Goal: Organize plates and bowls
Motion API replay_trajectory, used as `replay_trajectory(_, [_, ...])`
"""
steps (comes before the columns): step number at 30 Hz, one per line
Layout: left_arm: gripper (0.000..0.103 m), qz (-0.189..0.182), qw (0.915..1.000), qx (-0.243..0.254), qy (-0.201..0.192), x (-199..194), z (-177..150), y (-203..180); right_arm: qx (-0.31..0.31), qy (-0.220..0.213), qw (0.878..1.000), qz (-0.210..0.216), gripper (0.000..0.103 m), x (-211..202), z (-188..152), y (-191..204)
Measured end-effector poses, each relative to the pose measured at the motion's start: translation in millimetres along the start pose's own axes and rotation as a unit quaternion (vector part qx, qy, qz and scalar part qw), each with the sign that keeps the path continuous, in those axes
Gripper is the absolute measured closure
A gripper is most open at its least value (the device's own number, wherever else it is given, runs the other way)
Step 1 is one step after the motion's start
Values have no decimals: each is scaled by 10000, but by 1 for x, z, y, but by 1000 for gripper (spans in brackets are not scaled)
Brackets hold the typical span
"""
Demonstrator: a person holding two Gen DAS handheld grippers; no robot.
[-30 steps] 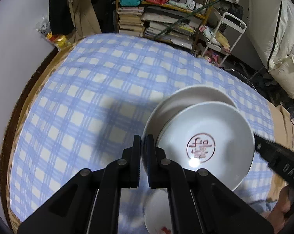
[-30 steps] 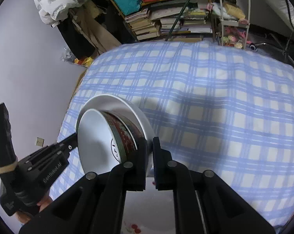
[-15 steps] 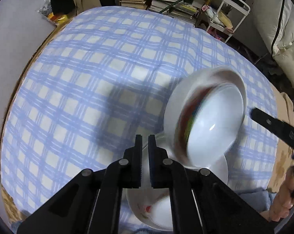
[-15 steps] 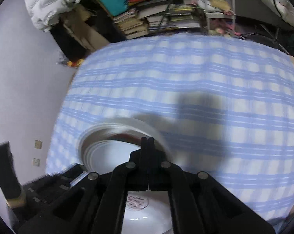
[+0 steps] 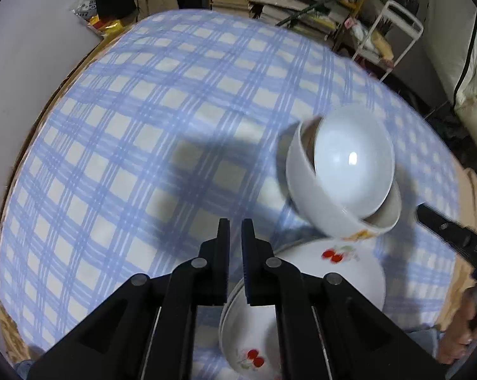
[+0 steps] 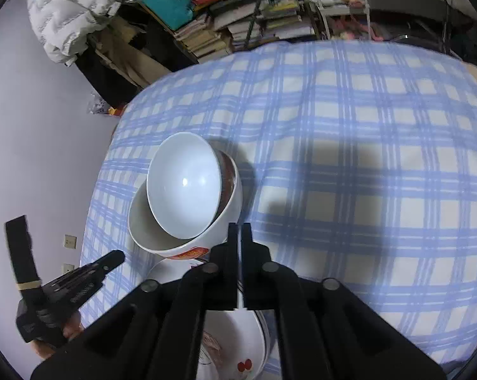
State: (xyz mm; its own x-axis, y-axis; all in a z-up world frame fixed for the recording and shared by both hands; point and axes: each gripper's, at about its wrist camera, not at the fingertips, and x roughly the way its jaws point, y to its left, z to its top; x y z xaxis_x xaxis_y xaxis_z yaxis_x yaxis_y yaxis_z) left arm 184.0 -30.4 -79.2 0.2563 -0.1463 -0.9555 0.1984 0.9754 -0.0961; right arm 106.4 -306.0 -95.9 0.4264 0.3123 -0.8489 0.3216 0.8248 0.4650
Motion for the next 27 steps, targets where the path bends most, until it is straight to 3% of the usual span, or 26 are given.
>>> replay_trajectory(3, [91,-81,9999,-28,-149,-7,15,-2,-149,-13,9999,-26,87,1,6,8])
replay_trajectory(5, [91,-128,9997,-43,-202,-9,26,-5,-223,-115,9996,-117,74,0,11,11])
replay_trajectory(6, [91,-105,9997,-23,-205,-7,32,-8,-227,-154,9995,-161,73,1,14,11])
replay_trajectory(14, [91,-228,9990,181,339,36,49,-27,107,42,9995,-289,73,19,25,-3])
replay_trajectory(17, [91,-38,9990,260,353,43,49,-31,281,135,9994,-150,73,24,26,-11])
replay_trajectory(27, [91,-207,9982,361,437,34,46,-30,-16,177,9997,-159,73,23,26,2])
